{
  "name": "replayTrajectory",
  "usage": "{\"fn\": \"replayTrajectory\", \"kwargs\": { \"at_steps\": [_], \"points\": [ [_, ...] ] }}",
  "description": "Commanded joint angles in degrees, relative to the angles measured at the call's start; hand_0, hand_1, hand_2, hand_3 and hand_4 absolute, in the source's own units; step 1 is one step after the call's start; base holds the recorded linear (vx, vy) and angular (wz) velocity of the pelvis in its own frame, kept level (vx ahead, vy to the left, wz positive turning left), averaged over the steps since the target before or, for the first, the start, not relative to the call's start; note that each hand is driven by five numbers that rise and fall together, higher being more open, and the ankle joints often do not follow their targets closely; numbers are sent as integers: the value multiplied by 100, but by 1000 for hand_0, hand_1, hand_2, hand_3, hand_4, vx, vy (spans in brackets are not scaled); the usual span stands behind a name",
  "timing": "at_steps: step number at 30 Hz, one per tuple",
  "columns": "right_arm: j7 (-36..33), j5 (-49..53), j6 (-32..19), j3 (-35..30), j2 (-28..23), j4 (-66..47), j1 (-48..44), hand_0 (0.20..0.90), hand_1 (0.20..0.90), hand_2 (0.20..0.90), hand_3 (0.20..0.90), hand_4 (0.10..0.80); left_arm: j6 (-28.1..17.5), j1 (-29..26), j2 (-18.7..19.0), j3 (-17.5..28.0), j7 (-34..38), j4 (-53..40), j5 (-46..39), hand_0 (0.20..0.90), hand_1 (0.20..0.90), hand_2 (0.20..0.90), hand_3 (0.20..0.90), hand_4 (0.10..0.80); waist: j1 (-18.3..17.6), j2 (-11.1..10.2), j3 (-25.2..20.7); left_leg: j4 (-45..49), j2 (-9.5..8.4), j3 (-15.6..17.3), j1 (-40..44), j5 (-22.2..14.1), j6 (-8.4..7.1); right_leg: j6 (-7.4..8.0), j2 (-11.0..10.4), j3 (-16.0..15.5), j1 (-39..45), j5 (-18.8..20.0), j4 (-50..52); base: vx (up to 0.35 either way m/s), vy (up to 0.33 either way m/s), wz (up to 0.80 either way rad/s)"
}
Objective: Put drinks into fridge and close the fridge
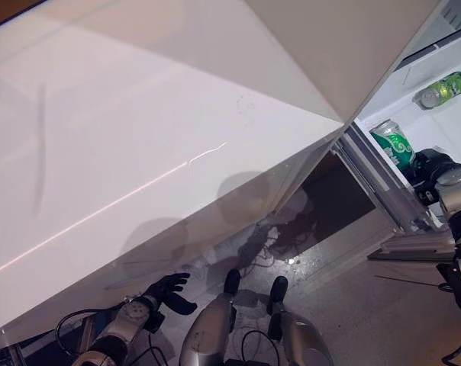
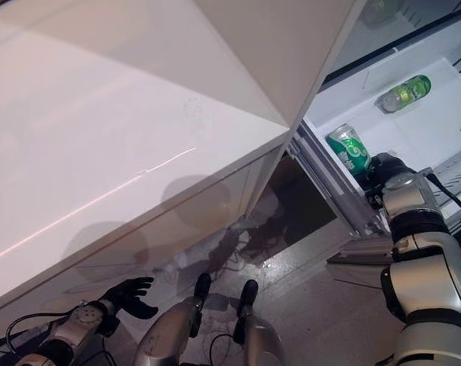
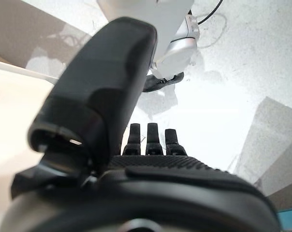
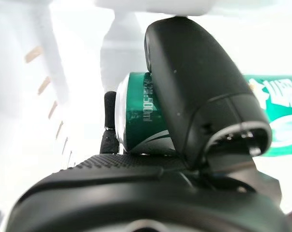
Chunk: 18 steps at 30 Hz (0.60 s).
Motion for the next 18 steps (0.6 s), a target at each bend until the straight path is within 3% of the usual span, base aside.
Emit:
{"fn": "replayTrajectory", "kwargs": {
  "at_steps": [1,8,11,18],
  "points": [
    [-116,-485,-178,525,-735,-62,-389,900,900,900,900,800,-377,390,69,-83,-56,-321,-77,900,900,900,900,800,104,20,-402,117,47,368,-233,-92,6,20,166,89,-407,-690,1088,0,0,0],
    [-187,-106,-445,405,-725,-186,-265,900,900,900,900,800,-306,417,28,5,59,-219,2,900,900,900,900,800,41,-51,-575,-8,52,447,19,-143,1,59,167,128,-159,-677,913,2,13,-1],
    [-246,276,-644,188,-760,-746,-1,900,900,900,900,800,-273,509,-34,176,99,-107,16,900,900,900,900,800,-43,-106,-735,-80,55,499,187,-189,-11,64,172,142,1,-709,832,32,62,-16],
    [-672,1283,-992,-1191,-1095,-2883,1436,900,900,900,900,800,-97,916,-246,783,221,136,161,900,900,900,900,800,-346,-342,-1294,-201,53,584,572,-337,-23,121,185,268,360,-748,622,51,29,-9]
  ]
}}
